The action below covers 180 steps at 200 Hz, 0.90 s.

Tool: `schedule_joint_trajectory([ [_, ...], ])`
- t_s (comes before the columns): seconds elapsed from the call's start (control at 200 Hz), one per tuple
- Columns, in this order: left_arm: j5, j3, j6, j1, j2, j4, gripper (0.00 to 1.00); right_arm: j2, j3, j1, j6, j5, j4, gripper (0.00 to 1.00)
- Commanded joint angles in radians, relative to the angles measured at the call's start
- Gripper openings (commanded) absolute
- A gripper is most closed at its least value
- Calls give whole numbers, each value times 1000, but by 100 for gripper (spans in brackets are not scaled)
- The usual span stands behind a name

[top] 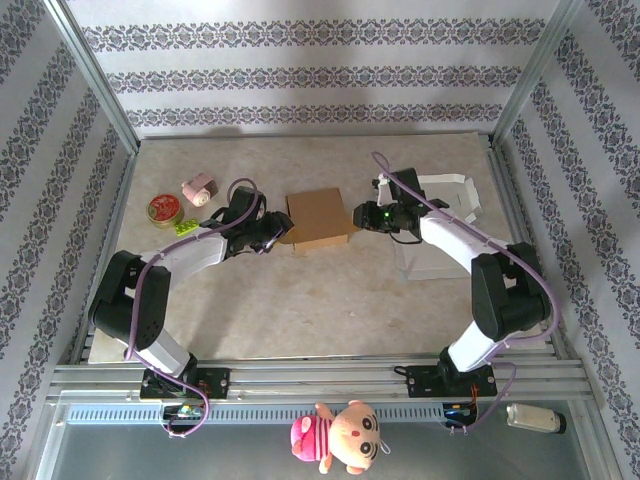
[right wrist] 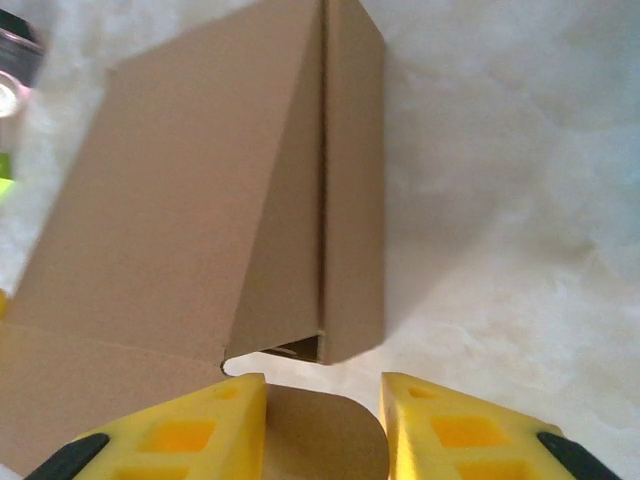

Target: Fold the paper box

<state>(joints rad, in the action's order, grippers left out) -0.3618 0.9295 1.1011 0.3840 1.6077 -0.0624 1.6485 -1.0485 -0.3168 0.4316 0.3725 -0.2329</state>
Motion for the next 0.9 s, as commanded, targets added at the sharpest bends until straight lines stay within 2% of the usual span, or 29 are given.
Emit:
schedule_joint_trajectory([
  [0.0, -18, -17, 1, 2, 33, 62, 46, 38, 44, -25, -12, -66, 50, 34],
  [0.145, -4, -12, -30, 3, 19, 30, 48, 6, 62, -11, 5, -62, 55, 38],
  [0.31, 134, 11, -94, 1, -115, -50, 80, -117, 14, -14, -18, -95, 10, 51],
  [0.425, 193, 61, -150, -14, -116, -85, 87, -81, -40, -15, -35, -101, 10, 59],
  [0.59, 69, 201, -266, -49, 46, -130, 88, 55, -133, -16, -61, -41, 4, 67],
  [0.7, 16, 288, -326, -50, 160, -168, 87, 134, -170, -15, -57, -14, 5, 68],
  [0.894, -65, 257, -294, -47, 274, -32, 70, 235, -179, -19, -44, 17, 21, 65],
])
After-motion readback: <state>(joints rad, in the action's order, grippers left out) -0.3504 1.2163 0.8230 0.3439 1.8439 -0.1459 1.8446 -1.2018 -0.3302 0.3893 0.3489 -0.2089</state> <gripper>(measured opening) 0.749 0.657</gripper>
